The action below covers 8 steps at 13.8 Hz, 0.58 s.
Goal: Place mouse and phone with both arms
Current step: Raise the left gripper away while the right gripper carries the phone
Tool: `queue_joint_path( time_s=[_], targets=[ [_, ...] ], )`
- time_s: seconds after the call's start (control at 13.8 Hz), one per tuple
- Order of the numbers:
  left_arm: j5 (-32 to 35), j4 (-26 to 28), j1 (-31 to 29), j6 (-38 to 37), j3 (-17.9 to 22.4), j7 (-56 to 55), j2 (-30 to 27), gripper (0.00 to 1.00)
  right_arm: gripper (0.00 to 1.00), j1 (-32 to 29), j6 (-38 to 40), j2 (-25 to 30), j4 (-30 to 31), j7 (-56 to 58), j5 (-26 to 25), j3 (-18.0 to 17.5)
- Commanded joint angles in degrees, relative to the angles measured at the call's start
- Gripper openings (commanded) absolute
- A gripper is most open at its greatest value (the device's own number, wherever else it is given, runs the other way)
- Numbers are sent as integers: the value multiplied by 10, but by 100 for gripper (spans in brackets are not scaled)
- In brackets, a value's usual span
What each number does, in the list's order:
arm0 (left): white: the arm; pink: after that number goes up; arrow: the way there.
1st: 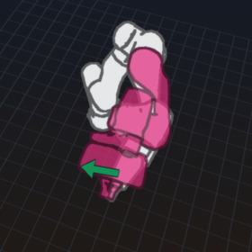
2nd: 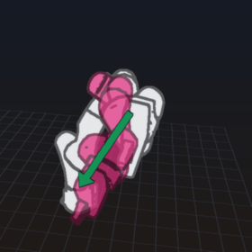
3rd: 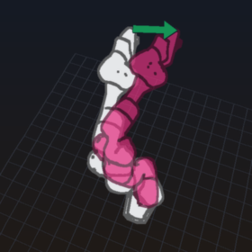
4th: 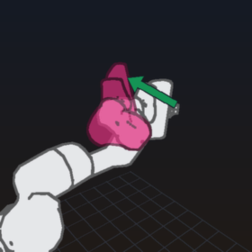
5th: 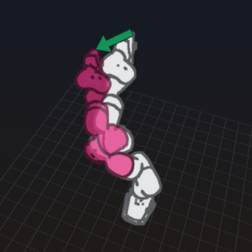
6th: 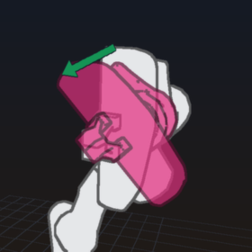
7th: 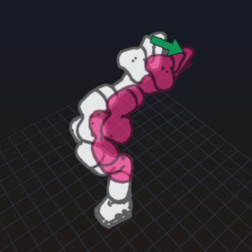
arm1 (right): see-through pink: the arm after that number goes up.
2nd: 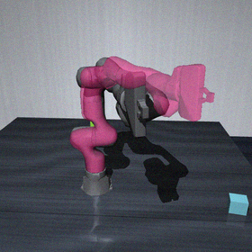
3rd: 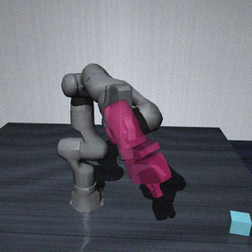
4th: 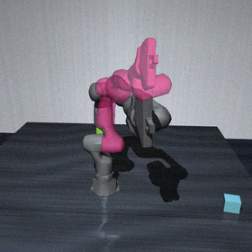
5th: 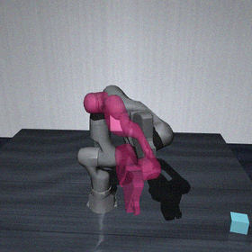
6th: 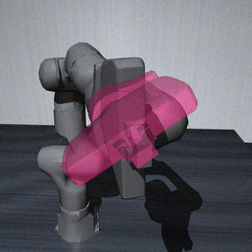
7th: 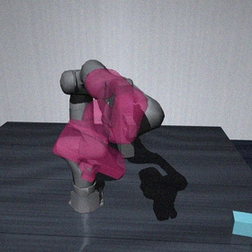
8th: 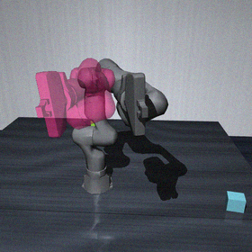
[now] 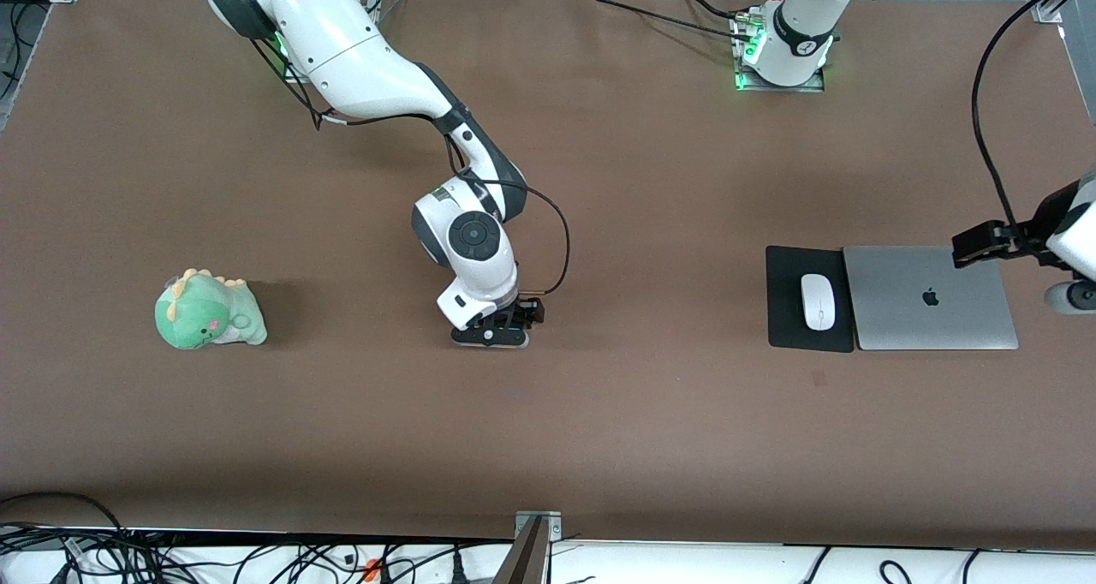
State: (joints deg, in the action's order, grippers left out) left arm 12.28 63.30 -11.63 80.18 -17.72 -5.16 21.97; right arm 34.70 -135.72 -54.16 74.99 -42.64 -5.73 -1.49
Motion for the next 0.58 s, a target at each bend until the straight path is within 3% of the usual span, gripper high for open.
queue_joint_path(
  time_s=[0.0,0.36,0.51],
  targets=[
    [-7,-9,2,-26,-12,10,-12,100,97,1,9,-8,-13,-6,-5,-2],
    [-21,11,33,-25,14,23,-34,100,64,-3,12,-4,-12,4,-3,-2],
    [-24,11,33,-27,15,24,-36,100,63,-23,45,10,-15,20,-3,-4]
  ],
)
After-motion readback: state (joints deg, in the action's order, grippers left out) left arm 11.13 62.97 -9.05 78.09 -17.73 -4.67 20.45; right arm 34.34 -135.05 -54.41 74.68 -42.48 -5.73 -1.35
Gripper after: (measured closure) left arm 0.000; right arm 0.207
